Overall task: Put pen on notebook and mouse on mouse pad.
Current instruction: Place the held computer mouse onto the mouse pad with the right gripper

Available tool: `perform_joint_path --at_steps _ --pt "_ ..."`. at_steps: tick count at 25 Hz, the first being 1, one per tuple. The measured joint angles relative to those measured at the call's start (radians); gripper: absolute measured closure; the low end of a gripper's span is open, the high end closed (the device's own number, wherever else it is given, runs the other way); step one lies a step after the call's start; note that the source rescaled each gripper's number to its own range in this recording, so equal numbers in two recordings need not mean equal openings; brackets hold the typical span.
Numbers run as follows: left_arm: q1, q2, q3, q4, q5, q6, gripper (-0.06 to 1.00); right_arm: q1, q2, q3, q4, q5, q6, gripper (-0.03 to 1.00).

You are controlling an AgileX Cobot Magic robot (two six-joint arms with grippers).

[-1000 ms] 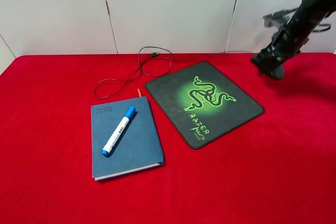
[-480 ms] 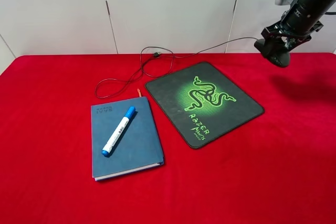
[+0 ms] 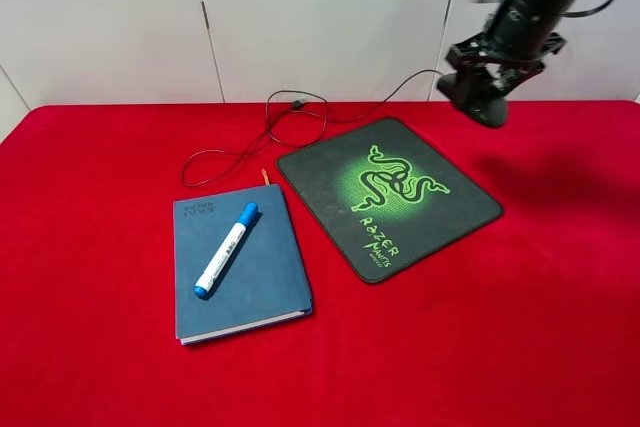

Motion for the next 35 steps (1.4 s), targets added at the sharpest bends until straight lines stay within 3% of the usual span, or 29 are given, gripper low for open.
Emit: perform_joint_path --at_steps 15,35 --pt "0.0 0.0 0.0 0.0 0.0 0.0 -0.01 0.256 0.06 0.0 -0.057 -0.089 0.128 0.97" --pt "0.0 0.0 0.0 0.0 0.0 0.0 -0.01 0.276 0.227 0.002 -0.183 -0.202 0.169 0.97"
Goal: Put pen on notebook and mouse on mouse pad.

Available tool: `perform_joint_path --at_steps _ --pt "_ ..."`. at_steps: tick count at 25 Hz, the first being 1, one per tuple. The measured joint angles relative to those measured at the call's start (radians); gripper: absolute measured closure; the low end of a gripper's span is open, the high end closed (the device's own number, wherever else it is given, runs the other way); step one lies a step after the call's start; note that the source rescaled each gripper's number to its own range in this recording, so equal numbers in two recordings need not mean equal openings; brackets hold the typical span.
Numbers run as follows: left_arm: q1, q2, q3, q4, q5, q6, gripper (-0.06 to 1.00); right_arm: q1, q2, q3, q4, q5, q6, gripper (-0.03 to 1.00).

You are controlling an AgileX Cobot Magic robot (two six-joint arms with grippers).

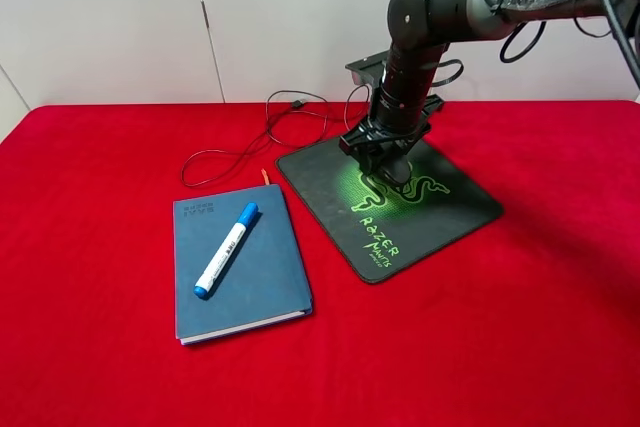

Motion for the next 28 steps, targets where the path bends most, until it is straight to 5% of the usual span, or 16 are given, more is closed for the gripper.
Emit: perform_joint_path --at_steps 10,11,13,16,20,28 --pt "0.0 0.0 0.0 0.0 0.0 0.0 -0.01 0.0 0.0 0.0 0.0 0.013 0.0 0.97" --pt "0.0 0.0 0.0 0.0 0.0 0.0 -0.01 0.0 0.0 0.0 0.0 0.016 0.0 0.89" --pt "0.0 0.0 0.0 0.0 0.0 0.0 -0.01 0.0 0.0 0.0 0.011 0.017 0.003 0.34" --pt "0.0 0.0 0.0 0.0 0.0 0.0 -0.01 0.0 0.0 0.0 0.014 0.017 0.004 0.05" --pt "0.0 0.0 0.0 0.0 0.0 0.0 -0.01 0.0 0.0 0.0 0.015 0.037 0.004 -0.03" --pt "0.0 0.0 0.0 0.0 0.0 0.0 -0.01 0.0 -0.007 0.0 0.015 0.068 0.004 -0.03"
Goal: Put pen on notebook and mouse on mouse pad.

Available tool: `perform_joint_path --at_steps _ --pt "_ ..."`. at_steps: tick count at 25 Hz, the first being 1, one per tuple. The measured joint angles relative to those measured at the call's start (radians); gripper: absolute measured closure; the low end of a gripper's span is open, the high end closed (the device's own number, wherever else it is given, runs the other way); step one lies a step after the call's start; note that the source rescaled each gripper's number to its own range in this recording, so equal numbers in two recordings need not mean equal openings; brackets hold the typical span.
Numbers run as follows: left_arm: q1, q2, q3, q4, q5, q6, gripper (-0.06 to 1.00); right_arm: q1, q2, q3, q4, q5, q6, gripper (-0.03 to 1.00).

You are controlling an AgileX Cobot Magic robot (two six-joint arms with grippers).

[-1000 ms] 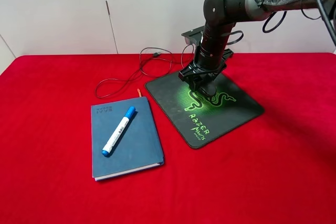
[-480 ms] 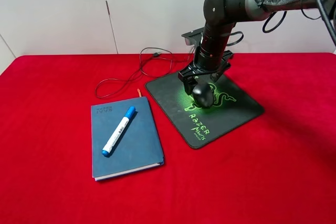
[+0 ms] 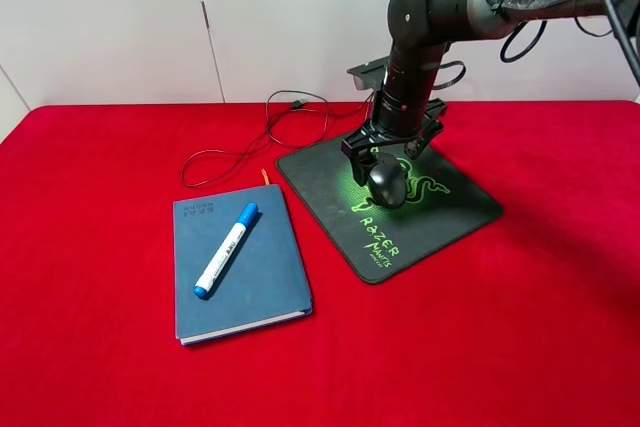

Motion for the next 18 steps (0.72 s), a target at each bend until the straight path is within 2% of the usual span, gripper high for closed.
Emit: perform_joint_path --at_steps 7,18 --pt "0.0 0.0 0.0 0.0 0.0 0.0 -0.01 0.0 -0.065 0.0 0.002 0.046 0.0 -0.03" --pt "0.0 0.0 0.0 0.0 0.001 0.0 -0.01 0.0 -0.158 0.0 0.037 0.219 0.0 -0.03"
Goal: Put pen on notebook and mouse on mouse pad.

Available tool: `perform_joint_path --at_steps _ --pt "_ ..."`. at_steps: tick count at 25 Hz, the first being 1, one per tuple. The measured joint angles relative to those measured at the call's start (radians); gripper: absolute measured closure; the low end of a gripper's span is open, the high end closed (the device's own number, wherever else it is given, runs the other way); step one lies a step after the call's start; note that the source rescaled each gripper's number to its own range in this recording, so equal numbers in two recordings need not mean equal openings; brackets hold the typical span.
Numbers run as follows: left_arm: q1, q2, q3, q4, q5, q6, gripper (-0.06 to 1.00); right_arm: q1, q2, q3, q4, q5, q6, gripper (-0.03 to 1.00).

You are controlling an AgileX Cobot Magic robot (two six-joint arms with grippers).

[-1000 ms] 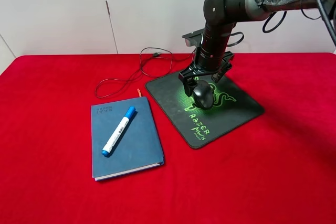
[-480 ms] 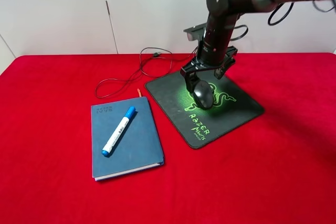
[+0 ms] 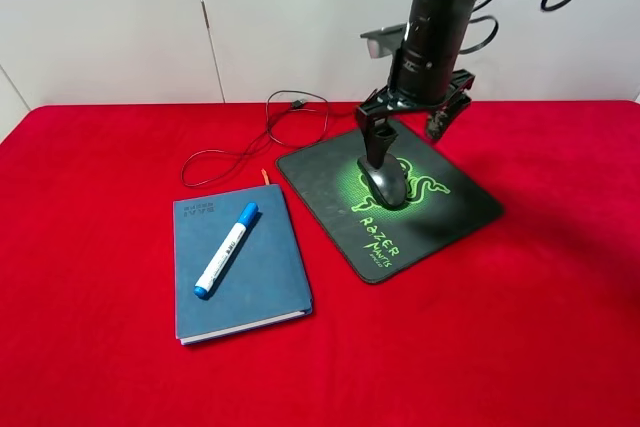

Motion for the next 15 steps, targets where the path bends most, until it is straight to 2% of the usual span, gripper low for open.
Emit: perform_joint_path --at_steps 10,15 --pt "0.0 0.0 0.0 0.0 0.0 0.0 -0.01 0.0 -0.173 0.013 0.028 0.011 0.025 -0.03" --pt "0.0 0.0 0.0 0.0 0.0 0.0 -0.01 0.0 -0.335 0.131 0.03 0.011 0.026 -0.03"
